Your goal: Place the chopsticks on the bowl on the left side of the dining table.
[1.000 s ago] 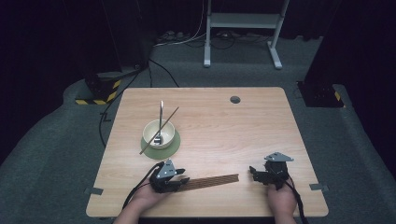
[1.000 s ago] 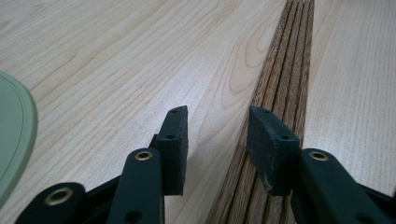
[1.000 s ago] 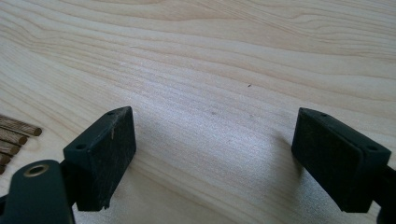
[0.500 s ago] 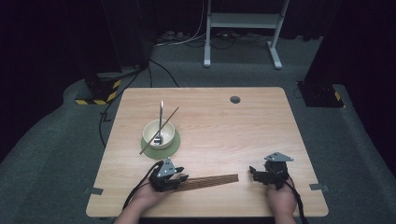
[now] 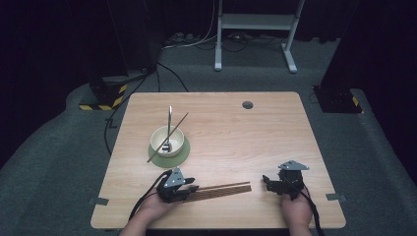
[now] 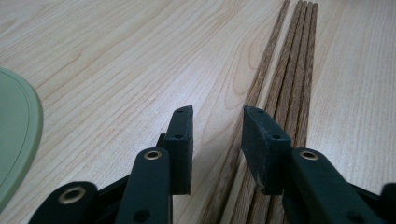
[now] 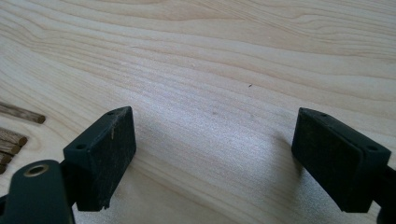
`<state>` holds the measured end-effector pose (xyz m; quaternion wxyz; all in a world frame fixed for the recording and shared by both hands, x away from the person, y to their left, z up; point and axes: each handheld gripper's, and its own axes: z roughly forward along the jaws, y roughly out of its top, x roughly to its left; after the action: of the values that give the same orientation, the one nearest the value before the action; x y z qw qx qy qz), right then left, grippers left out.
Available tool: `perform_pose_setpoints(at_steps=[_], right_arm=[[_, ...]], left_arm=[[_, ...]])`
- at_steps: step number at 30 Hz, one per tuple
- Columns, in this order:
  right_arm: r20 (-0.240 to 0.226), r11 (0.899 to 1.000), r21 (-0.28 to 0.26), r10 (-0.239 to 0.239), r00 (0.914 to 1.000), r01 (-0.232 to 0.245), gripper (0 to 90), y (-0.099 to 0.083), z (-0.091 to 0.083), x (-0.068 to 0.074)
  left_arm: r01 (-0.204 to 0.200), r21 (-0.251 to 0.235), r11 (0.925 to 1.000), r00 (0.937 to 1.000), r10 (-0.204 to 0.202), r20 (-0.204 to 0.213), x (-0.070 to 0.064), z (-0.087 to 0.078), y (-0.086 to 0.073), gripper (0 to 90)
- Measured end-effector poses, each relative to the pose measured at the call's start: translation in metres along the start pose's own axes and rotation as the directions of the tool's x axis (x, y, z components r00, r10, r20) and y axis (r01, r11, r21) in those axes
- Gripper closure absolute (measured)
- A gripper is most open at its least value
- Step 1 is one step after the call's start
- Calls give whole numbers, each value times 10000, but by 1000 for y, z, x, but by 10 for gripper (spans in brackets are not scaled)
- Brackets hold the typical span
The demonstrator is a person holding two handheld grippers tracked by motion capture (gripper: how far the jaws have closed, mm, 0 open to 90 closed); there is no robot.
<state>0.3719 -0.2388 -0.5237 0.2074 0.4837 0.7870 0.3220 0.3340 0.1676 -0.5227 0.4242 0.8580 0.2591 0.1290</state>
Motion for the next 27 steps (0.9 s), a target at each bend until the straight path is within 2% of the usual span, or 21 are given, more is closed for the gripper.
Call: perform_pose_setpoints(at_steps=[1,5,10,14,17,20,27], right_arm=[[-8,10000,10,1,10000,0,135,0,0,0],[-11,10000,9,-4,10000,4,135,0,0,0],[-29,10000,10,-3,10000,3,135,0,0,0],[-26,10000,5,-5,10000,5,135,0,0,0],[-32,10000,9,-19,10000,19,135,0,0,0],[-33,10000,5,-15,10000,15,135,0,0,0],[-39,10000,9,-11,10000,11,135,0,0,0]], left_arm=[[3,-90,10000,10000,-3,27,-1,1,0,640],[-130,125,9998,9999,131,-73,-1,2,0,643],[-91,303,9995,9993,102,-365,-3,4,1,657],[-69,434,9990,9985,92,-542,-4,5,1,710],[-101,448,9989,9985,124,-527,-4,5,1,757],[-152,417,9990,9983,175,-562,-4,5,1,784],[38,404,9992,9977,-11,-672,-1,3,1,817]])
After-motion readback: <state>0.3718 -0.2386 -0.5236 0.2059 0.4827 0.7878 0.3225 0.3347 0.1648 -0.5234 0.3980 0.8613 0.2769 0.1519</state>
